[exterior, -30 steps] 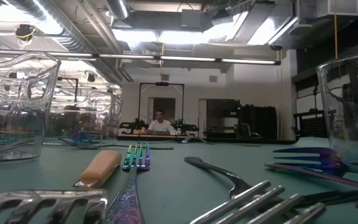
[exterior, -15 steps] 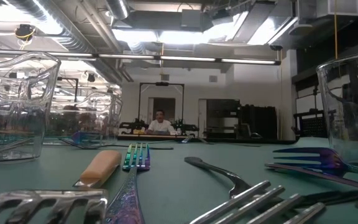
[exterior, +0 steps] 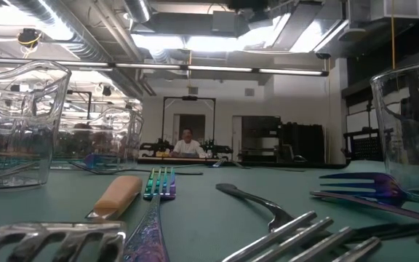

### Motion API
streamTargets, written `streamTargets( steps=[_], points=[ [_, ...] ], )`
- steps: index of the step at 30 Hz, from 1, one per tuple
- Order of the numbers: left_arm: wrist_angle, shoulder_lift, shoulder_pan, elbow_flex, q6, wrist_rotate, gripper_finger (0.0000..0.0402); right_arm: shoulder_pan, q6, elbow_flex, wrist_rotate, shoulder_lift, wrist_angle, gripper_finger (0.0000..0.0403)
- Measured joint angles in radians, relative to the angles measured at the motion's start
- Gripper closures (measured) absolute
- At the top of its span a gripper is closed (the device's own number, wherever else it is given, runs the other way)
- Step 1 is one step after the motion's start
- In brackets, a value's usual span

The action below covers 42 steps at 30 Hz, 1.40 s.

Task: Sort silverware by color (type)
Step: Put the black fork into the bottom right transparent bin

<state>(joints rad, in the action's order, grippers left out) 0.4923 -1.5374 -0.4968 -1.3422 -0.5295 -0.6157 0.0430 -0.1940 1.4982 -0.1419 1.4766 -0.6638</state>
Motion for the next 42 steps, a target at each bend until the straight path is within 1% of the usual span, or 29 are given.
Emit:
streamTargets(
  steps=[3,5,11,17,21,26,31,34,39,42],
  points=[
    [-0.085,-0.023,0.044,0.000,0.045,0.067,0.0401,0.027,-0.002,0.000,0.037,-0.039,-0.076,0.0258],
    [-0.143,-0.045,0.071,0.000,0.073,0.131,0.0401,0.046,-0.003,0.000,0.045,-0.064,-0.125,0.0259],
    [-0.384,-0.147,0.169,0.000,0.139,0.328,0.0401,0.117,-0.002,0.000,0.046,-0.121,-0.248,0.0258],
    [-0.653,-0.264,0.245,0.000,0.133,0.538,0.0401,0.209,-0.002,0.000,0.049,-0.135,-0.318,0.0258],
    [-0.809,-0.335,0.278,0.000,0.086,0.628,0.0401,0.274,-0.002,0.000,0.049,-0.135,-0.361,0.0258],
    [-0.907,-0.410,0.297,0.000,0.035,0.657,0.0401,0.338,0.003,0.000,0.046,-0.135,-0.370,0.0258],
    [-0.997,-0.470,0.302,0.000,-0.014,0.658,0.0401,0.366,0.004,0.000,0.046,-0.134,-0.383,0.0258],
    [-1.034,-0.487,0.302,0.000,-0.018,0.642,0.0401,0.365,0.005,0.000,0.045,-0.133,-0.383,0.0258],
    [-1.051,-0.489,0.302,0.000,-0.018,0.583,0.0401,0.363,0.005,0.000,0.045,-0.133,-0.384,0.0258],
    [-1.086,-0.489,0.302,0.000,-0.013,0.572,0.0401,0.363,0.005,0.000,0.045,-0.133,-0.384,0.0258]
  ],
)
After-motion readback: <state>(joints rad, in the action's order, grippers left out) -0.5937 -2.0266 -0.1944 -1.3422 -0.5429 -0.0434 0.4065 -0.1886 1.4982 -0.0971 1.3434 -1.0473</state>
